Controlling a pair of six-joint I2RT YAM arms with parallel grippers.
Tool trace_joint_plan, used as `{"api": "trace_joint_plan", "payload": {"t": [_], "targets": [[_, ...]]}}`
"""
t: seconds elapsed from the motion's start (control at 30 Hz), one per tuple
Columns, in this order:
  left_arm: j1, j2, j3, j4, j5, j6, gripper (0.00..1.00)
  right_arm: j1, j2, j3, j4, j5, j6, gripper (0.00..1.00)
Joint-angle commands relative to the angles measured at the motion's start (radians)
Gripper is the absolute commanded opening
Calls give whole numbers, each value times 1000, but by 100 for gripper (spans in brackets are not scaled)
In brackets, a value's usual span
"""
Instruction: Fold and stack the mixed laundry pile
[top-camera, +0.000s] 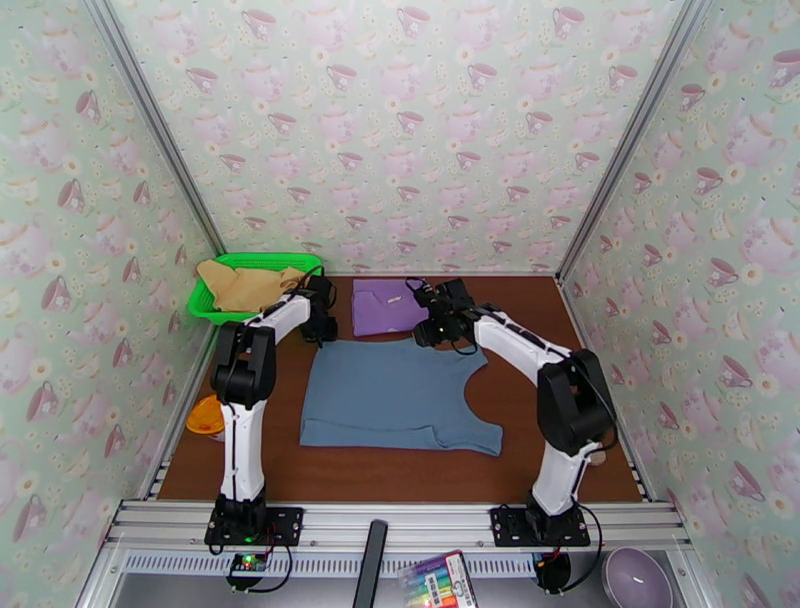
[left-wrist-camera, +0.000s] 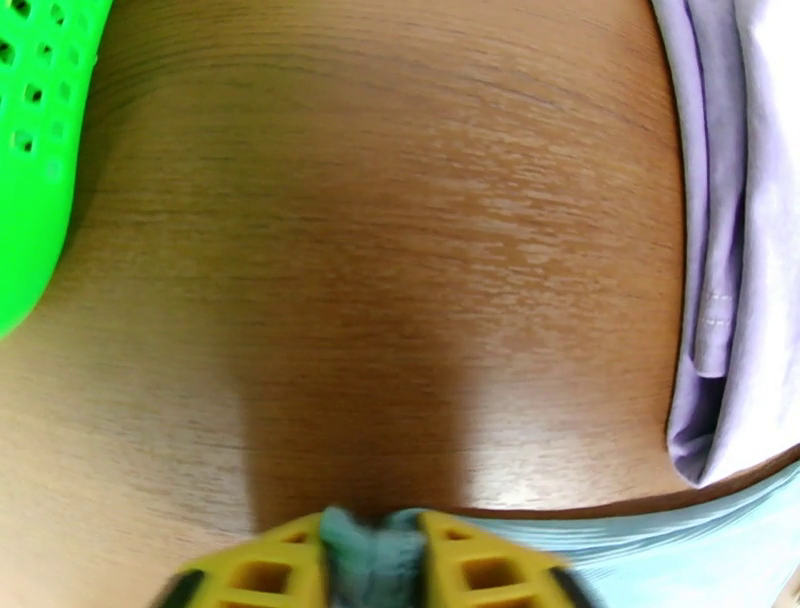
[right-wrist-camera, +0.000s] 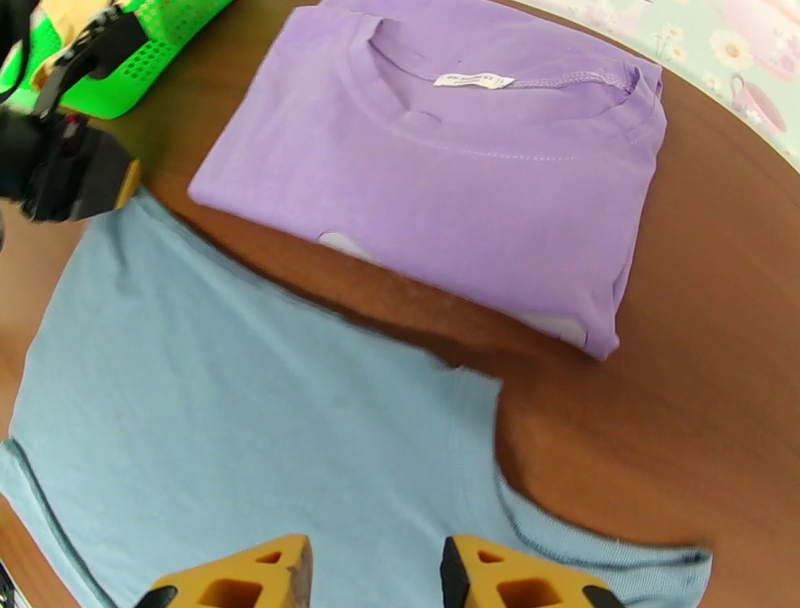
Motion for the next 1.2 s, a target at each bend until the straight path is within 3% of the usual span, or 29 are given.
{"api": "trace_joint_plan", "payload": {"t": [0.0,0.07,0.4,0.67,0.97,1.17], "targets": [[2,7,-16,1,11,6,8,-27,95,91,-61,-17,-10,41],[2,-11,-24,6,11,9,3,-33,152,146,-82,-14,-28,44],[1,-26,-21,6,27,16,3,-35,352,303,-138,-91,-66,46],[2,-32,-18,10,34,24,0,-35,404,342,-132,-100,-45,36],[1,-47,-23,9,28,39,0,-36,448,427,-181,-101,-58,37],[1,-48,-19,9,31,41,0,-36,448,397,-170,-122,-42,37]]}}
